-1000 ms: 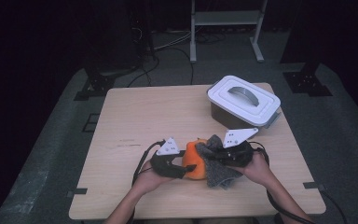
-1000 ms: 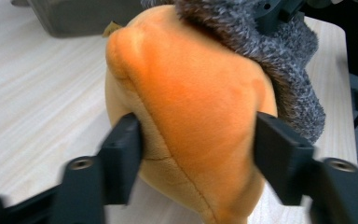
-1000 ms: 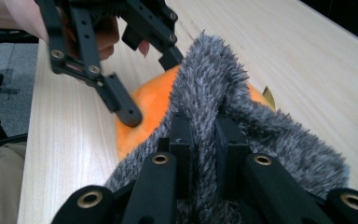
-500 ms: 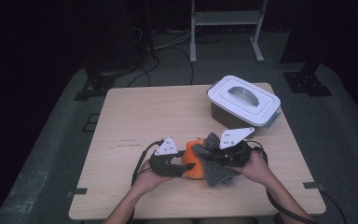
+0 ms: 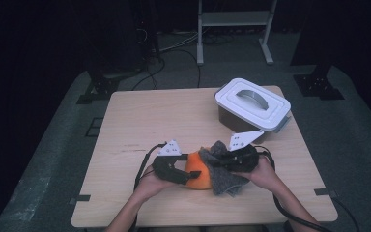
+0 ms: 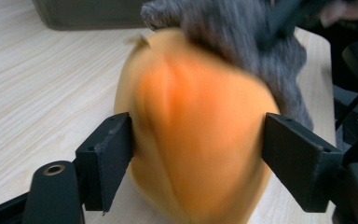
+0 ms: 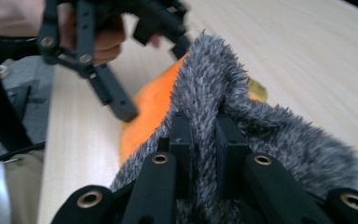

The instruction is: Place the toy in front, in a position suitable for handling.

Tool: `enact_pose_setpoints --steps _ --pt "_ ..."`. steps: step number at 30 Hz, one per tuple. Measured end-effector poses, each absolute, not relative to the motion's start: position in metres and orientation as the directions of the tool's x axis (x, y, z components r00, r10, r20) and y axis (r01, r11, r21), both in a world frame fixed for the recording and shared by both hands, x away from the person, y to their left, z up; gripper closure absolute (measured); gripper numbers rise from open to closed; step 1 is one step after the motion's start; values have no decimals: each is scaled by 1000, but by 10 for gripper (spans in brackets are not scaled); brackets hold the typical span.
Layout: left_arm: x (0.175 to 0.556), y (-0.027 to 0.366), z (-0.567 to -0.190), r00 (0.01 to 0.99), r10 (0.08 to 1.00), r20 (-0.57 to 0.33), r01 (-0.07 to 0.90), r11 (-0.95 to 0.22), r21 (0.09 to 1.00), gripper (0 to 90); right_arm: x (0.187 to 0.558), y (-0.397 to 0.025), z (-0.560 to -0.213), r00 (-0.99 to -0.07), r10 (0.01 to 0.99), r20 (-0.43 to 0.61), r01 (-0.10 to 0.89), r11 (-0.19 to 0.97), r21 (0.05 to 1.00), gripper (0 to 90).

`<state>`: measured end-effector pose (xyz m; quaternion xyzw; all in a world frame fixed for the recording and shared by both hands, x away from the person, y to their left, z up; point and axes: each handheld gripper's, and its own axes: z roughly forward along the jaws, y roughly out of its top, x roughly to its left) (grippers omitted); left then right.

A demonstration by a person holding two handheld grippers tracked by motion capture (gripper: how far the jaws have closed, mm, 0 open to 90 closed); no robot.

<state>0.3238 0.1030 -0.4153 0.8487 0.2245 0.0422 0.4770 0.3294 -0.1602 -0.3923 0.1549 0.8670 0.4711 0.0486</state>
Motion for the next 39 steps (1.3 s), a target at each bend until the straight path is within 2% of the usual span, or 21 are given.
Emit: enact_pose_setpoints --steps 5,9,11,16,21,26,32,35,37,39 --pt "316 103 -416 916 397 -53 259 -486 835 404 323 -153 -384 -958 285 39 191 529 827 788" --pt "310 99 -414 936 352 27 176 -532 828 429 322 -141 -372 -965 261 -19 135 560 817 788" --pt "310 101 -414 936 350 39 167 -539 826 435 325 -138 -371 -969 247 -22 127 571 811 788" --pt "310 105 -415 940 340 35 162 -532 831 448 335 -155 -376 -956 295 4 175 554 814 788" --pt "311 105 -415 943 331 30 158 -527 835 420 351 -175 -380 -928 370 49 248 513 822 788" --pt "314 107 -416 940 341 7 182 -518 836 369 351 -175 -391 -934 343 101 279 522 806 788" --pt "323 119 -416 919 388 -68 265 -482 835 354 337 -174 -394 -942 320 106 270 528 805 790" --pt "325 124 -413 919 371 -132 297 -434 851 325 331 -174 -397 -945 303 120 269 516 813 790" --pt "324 121 -412 923 359 -140 300 -442 845 306 327 -171 -399 -950 288 121 262 519 814 791" --pt "323 119 -413 927 346 -145 300 -452 840 339 325 -169 -397 -953 284 107 250 533 808 791"
